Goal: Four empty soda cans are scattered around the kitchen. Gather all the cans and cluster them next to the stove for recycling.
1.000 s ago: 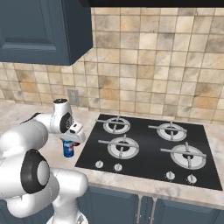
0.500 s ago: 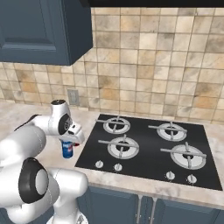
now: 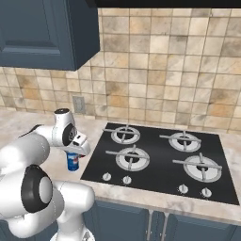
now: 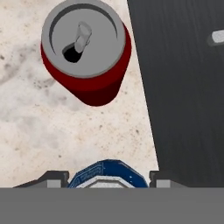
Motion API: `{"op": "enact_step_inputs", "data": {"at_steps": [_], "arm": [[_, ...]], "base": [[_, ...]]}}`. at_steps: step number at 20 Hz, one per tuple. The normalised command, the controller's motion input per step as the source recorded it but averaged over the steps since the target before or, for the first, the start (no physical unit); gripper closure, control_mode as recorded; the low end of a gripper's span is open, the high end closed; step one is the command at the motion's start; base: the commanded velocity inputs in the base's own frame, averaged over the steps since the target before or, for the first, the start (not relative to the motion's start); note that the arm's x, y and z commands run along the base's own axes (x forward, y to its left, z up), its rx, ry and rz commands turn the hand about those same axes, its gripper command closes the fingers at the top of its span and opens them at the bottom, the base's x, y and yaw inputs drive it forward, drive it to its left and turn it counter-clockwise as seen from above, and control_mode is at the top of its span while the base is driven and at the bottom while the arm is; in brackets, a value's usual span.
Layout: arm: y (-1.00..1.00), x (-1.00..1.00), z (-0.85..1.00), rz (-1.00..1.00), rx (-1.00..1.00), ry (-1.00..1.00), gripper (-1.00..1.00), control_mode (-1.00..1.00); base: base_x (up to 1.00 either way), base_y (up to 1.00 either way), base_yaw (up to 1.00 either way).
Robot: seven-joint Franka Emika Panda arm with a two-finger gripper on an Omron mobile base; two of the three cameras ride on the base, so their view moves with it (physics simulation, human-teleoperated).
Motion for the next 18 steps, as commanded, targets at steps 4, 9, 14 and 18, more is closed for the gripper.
{"op": "enact_step_inputs", "data": {"at_steps": [4, 9, 14, 18], "arm": [[0.00, 0.00, 0.00, 0.00, 0.00, 0.00, 1.00, -1.00], [0.00, 0.00, 0.00, 0.00, 0.00, 0.00, 1.00, -1.00], [0.00, 0.00, 0.00, 0.00, 0.00, 0.00, -1.00, -1.00], [0.00, 0.00, 0.00, 0.00, 0.00, 0.00, -1.00, -1.00]], "base": [[0.00, 0.00, 0.00], [0.00, 0.00, 0.00], [0.00, 0.00, 0.00], [0.00, 0.00, 0.00]]}}
